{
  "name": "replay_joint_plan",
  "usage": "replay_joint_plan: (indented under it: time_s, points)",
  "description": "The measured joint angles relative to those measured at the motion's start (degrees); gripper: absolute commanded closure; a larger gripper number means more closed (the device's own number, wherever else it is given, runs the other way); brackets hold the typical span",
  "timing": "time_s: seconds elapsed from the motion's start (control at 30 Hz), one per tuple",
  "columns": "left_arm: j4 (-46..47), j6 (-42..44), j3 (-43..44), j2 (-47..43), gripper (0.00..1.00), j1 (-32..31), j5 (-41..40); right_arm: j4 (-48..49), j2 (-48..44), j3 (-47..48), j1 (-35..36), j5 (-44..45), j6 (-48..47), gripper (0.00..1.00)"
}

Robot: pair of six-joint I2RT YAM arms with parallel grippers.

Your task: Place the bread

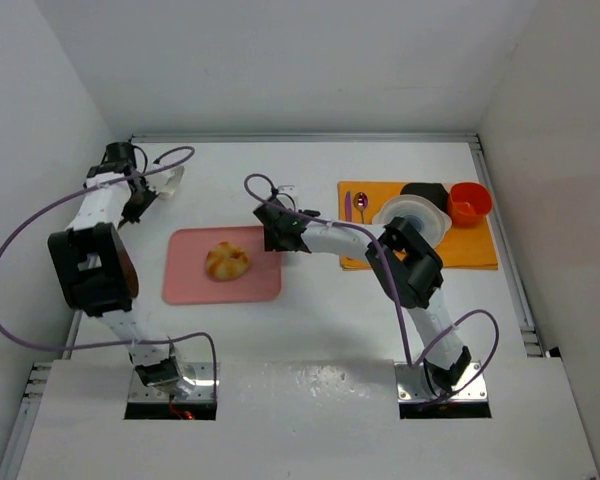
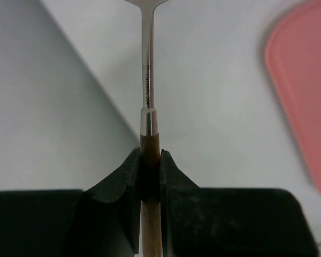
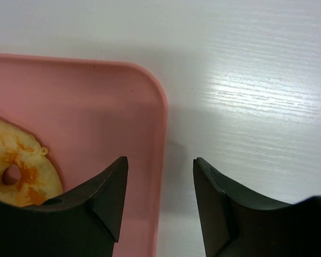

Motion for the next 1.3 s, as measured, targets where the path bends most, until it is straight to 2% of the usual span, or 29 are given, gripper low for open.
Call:
replay_joint_plan:
  time_s: [0.13, 0.2, 0.37, 0.5, 0.53, 0.7, 1.03, 1.17, 1.3]
  points:
    - [-2.3, 11.8, -6.4, -13.2, 1.00, 0.0, -1.4, -0.9, 0.3, 0.4, -0.3, -1.7, 1.1, 0.56]
    - [-5.9, 16.3, -7.7, -16.9, 1.00, 0.0, -2.5, -1.2, 1.4, 1.6, -0.5, -2.5, 2.0, 0.60]
    - [-10.1, 22.1, -12.6, -17.6, 1.00, -0.7, -5.9, -2.0, 3.2, 2.0, -0.9, -3.3, 4.5, 0.73]
    - [-13.3, 23.8, -17.8, -17.6, 1.00, -4.3, -8.7, -1.4, 3.3, 1.7, -0.9, -3.6, 6.0, 0.82]
    - [-13.9, 24.1, -18.6, -17.6, 1.00, -5.4, -9.2, -1.2, 3.3, 1.6, -0.9, -3.7, 6.4, 0.88]
    - [-11.8, 24.1, -22.1, -18.7, 1.00, -9.3, -13.3, 1.1, 2.3, -0.5, -1.0, -3.6, 8.4, 0.99]
    - [-6.0, 26.6, -26.8, -21.2, 1.00, -13.3, -21.2, 2.6, 0.7, -3.4, -0.4, -2.5, 10.8, 1.00]
    - [-4.0, 28.0, -32.7, -26.2, 1.00, -18.4, -23.0, 2.0, 0.4, -3.8, 0.0, -1.4, 11.5, 1.00]
    - [-4.9, 29.4, -38.8, -29.4, 1.00, -24.8, -21.4, 1.3, 0.2, -3.9, 0.3, -0.7, 12.6, 1.00]
